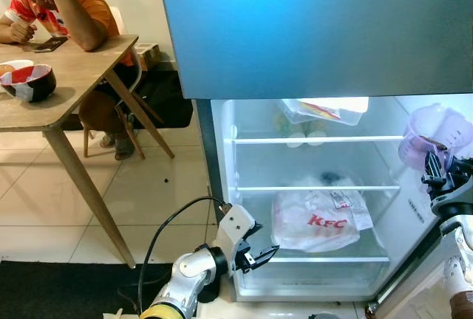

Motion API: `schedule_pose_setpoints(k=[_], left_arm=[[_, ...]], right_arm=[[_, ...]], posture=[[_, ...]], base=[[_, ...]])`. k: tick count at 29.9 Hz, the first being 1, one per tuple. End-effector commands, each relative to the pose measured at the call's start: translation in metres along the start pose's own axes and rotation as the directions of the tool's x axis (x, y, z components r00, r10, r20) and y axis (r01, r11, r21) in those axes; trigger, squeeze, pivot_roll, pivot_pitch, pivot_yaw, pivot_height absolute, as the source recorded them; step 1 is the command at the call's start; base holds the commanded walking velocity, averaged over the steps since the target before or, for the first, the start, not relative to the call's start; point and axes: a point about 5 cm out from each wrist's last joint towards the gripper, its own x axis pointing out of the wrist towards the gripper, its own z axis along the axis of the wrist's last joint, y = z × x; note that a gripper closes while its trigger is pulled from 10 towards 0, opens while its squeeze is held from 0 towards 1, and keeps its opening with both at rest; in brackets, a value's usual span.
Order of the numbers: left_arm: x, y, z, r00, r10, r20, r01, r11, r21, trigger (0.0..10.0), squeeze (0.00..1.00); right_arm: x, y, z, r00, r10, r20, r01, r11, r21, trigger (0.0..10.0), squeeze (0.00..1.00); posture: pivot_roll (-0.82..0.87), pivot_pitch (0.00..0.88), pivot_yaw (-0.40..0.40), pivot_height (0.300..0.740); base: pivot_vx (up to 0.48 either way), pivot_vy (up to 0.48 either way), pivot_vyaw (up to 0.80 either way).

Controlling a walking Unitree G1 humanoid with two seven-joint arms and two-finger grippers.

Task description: Restocking fridge

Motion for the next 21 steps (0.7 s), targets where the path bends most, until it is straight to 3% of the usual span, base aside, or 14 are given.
schedule_pose_setpoints(k=[1, 12, 17, 21], left_arm=[[0.002, 0.000, 0.006, 1.000, -0.026, 0.010, 0.026, 1.000, 0.012, 10.0, 0.00], [0.004, 0.003, 0.016, 0.999, -0.046, 0.028, 0.045, 0.998, 0.040, 10.0, 0.00], [0.005, 0.006, 0.021, 0.998, -0.026, 0.049, 0.024, 0.999, 0.039, 10.0, 0.00], [0.013, 0.007, 0.037, 0.994, -0.034, 0.106, 0.030, 0.999, 0.046, 10.0, 0.00]], right_arm=[[0.009, -0.006, 0.040, 0.991, 0.005, 0.136, -0.005, 1.000, 0.004, 10.0, 0.00], [0.014, -0.006, 0.056, 0.987, 0.059, 0.150, -0.058, 0.998, -0.010, 10.0, 0.00], [0.018, 0.000, 0.052, 0.990, 0.074, 0.121, -0.072, 0.997, -0.023, 10.0, 0.00], [0.029, 0.009, 0.039, 0.996, 0.075, 0.045, -0.072, 0.996, -0.050, 10.0, 0.00]], posture=[[-0.12, 0.008, 0.009, 0.609], [-0.12, 0.010, 0.011, 0.609], [-0.12, 0.018, 0.015, 0.609], [-0.12, 0.026, 0.014, 0.609]], base=[[0.000, 0.000, 0.00], [0.000, 0.000, 0.00], [0.000, 0.000, 0.00], [0.000, 0.000, 0.00]])
